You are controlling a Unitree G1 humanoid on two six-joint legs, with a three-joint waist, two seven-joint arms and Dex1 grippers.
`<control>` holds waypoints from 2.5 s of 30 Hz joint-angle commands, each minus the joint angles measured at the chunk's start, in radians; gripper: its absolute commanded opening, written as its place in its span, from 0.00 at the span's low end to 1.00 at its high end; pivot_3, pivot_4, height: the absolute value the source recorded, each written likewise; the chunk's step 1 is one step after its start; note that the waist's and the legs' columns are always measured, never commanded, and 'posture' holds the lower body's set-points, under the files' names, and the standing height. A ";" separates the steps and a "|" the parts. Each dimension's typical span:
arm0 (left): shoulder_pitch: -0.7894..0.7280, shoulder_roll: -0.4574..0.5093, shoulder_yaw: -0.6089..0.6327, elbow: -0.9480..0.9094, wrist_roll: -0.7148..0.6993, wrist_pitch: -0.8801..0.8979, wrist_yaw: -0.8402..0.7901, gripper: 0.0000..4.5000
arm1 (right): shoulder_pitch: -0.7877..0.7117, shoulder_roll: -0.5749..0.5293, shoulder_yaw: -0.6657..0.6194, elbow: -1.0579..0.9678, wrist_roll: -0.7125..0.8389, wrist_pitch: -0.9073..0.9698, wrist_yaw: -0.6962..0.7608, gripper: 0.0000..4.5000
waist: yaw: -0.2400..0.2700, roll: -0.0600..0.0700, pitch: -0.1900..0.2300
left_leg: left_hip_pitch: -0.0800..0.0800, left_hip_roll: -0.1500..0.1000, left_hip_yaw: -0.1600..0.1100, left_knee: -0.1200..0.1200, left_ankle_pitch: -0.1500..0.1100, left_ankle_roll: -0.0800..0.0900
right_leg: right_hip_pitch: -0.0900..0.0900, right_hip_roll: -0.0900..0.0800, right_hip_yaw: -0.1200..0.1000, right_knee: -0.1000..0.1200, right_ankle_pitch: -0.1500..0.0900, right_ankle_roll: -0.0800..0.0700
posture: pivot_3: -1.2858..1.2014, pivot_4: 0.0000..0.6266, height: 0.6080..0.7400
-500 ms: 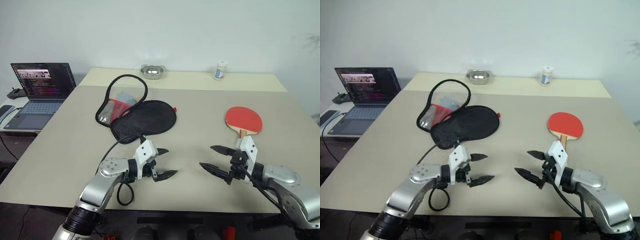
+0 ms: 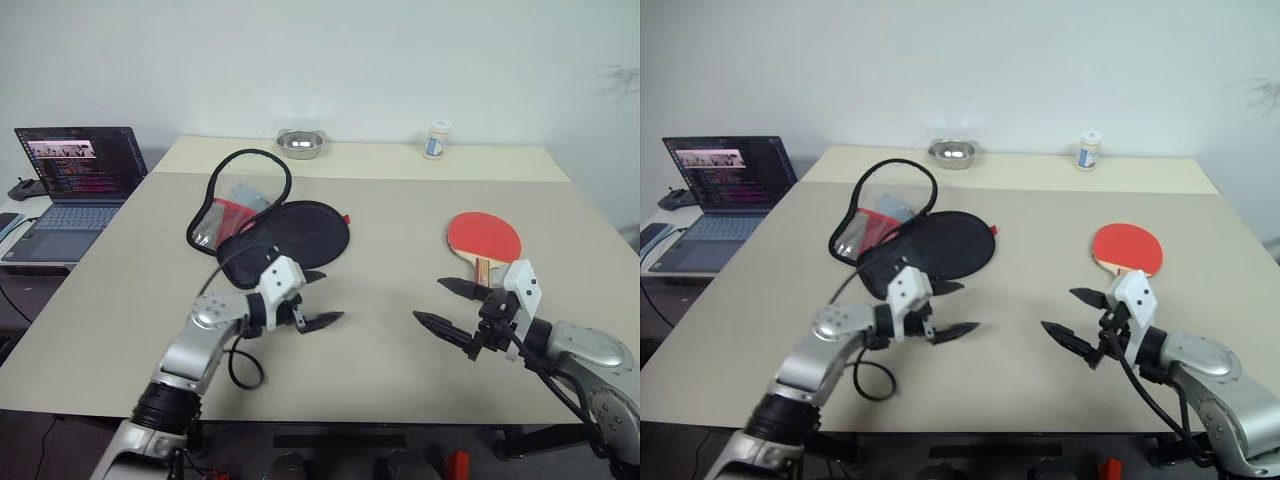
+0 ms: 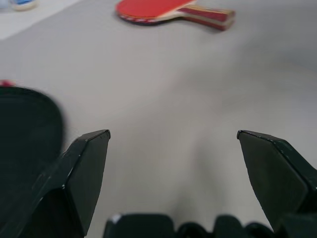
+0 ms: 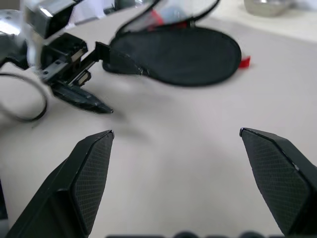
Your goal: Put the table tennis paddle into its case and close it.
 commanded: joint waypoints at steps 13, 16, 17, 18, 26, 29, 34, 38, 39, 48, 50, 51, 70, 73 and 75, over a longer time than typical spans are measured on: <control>-0.277 0.101 -0.010 0.706 0.202 -0.278 -0.023 1.00 | -0.145 0.012 0.054 -0.095 0.120 0.132 -0.084 1.00 | 0.014 -0.003 0.001 | -0.003 -0.002 0.000 0.001 0.000 0.000 | -0.001 -0.002 -0.002 -0.001 0.002 -0.003 | 0.52 0.24 1.00; -0.341 0.083 -0.018 0.824 0.231 -0.318 0.002 1.00 | -0.146 0.024 0.071 -0.089 0.098 0.109 -0.090 1.00 | 0.013 -0.003 0.001 | -0.002 -0.001 0.000 0.001 0.000 0.000 | -0.001 -0.002 -0.002 0.000 0.001 -0.002 | 0.52 0.24 1.00; -0.350 0.079 -0.024 0.848 0.239 -0.330 -0.007 1.00 | -0.143 0.027 0.072 -0.084 0.092 0.099 -0.088 1.00 | 0.013 -0.003 0.000 | -0.002 -0.001 0.000 0.001 0.000 0.000 | -0.001 -0.002 -0.002 0.000 0.001 -0.001 | 0.52 0.24 1.00; -0.352 0.076 -0.028 0.861 0.244 -0.341 -0.023 1.00 | -0.139 0.028 0.072 -0.079 0.082 0.085 -0.085 1.00 | 0.012 -0.003 0.000 | -0.002 -0.001 0.000 0.001 0.000 0.000 | -0.001 -0.002 -0.002 0.001 0.001 -0.001 | 0.52 0.24 1.00; -0.272 0.080 -0.007 0.783 0.190 -0.314 -0.172 0.64 | -0.118 0.033 0.065 -0.051 0.045 0.026 -0.072 1.00 | 0.004 -0.003 0.000 | -0.002 -0.001 0.001 0.001 0.000 0.000 | -0.001 -0.002 -0.001 0.000 0.002 -0.003 | 0.52 0.24 1.00; -0.245 0.080 0.017 0.737 0.157 -0.254 -0.200 0.39 | -0.123 0.035 0.063 -0.038 0.040 0.013 -0.072 1.00 | 0.001 -0.003 0.000 | -0.002 -0.001 0.001 0.000 0.000 0.000 | -0.001 -0.002 -0.001 0.000 0.002 -0.003 | 0.52 0.24 1.00; -0.217 0.068 0.045 0.661 0.117 -0.161 -0.198 0.01 | -0.132 0.030 0.057 -0.027 0.041 0.006 -0.073 1.00 | 0.000 -0.003 0.000 | -0.001 -0.001 0.001 0.001 0.000 0.000 | -0.001 -0.002 -0.001 0.000 0.002 -0.003 | 0.52 0.24 1.00; -0.193 0.013 0.097 0.526 0.035 0.011 -0.153 0.01 | -0.135 0.014 0.035 -0.024 0.043 0.012 -0.073 1.00 | 0.003 -0.003 0.000 | -0.002 -0.001 0.001 0.001 0.000 0.000 | -0.001 -0.002 -0.001 0.001 0.002 -0.002 | 0.52 0.24 1.00; -0.172 0.003 0.085 0.472 0.035 0.045 -0.152 0.01 | -0.132 0.006 0.026 -0.022 0.044 0.014 -0.070 1.00 | 0.006 -0.004 0.000 | -0.002 -0.002 0.000 0.001 0.000 0.000 | -0.001 -0.002 -0.002 0.000 0.002 -0.002 | 0.52 0.24 1.00; -0.113 -0.169 -0.015 0.103 -0.012 0.405 -0.043 0.01 | -0.062 -0.095 -0.055 -0.024 0.058 0.028 -0.013 1.00 | 0.023 -0.004 0.000 | -0.005 -0.005 -0.001 0.002 0.000 0.000 | -0.001 -0.006 -0.003 -0.001 0.002 -0.002 | 0.52 0.24 1.00; -0.135 -0.216 -0.039 0.095 -0.013 0.436 -0.018 0.01 | -0.031 -0.125 -0.077 -0.031 0.066 0.034 0.015 1.00 | 0.026 -0.003 0.000 | -0.005 -0.005 -0.002 0.002 0.000 0.000 | -0.001 -0.006 -0.003 0.000 0.001 -0.001 | 0.52 0.24 1.00; -0.143 -0.226 -0.047 0.096 -0.009 0.441 -0.014 0.01 | -0.022 -0.135 -0.081 -0.035 0.069 0.036 0.020 1.00 | 0.025 -0.004 0.000 | -0.005 -0.005 -0.002 0.002 0.000 0.001 | -0.001 -0.006 -0.004 0.000 0.001 -0.001 | 0.52 0.24 1.00; -0.203 -0.330 -0.112 0.141 0.032 0.363 0.047 0.72 | 0.025 -0.149 -0.097 -0.077 0.084 0.072 -0.015 1.00 | 0.009 -0.004 0.001 | -0.005 -0.003 -0.004 0.002 0.000 0.000 | -0.001 0.002 -0.002 0.000 0.000 0.002 | 0.52 0.24 1.00; -0.173 -0.247 -0.074 0.074 -0.006 0.358 -0.003 0.79 | -0.018 -0.113 -0.075 -0.076 0.091 0.104 -0.076 1.00 | 0.005 -0.004 0.001 | -0.005 -0.002 -0.004 0.002 0.000 0.000 | -0.001 0.000 -0.002 0.000 0.000 0.002 | 0.52 0.24 1.00; -0.160 -0.205 -0.053 0.044 -0.029 0.354 -0.025 0.79 | -0.041 -0.090 -0.061 -0.075 0.094 0.125 -0.111 1.00 | 0.003 -0.004 0.001 | -0.005 -0.001 -0.004 0.002 0.000 0.000 | -0.002 0.000 -0.002 0.000 0.002 -0.002 | 0.52 0.24 1.00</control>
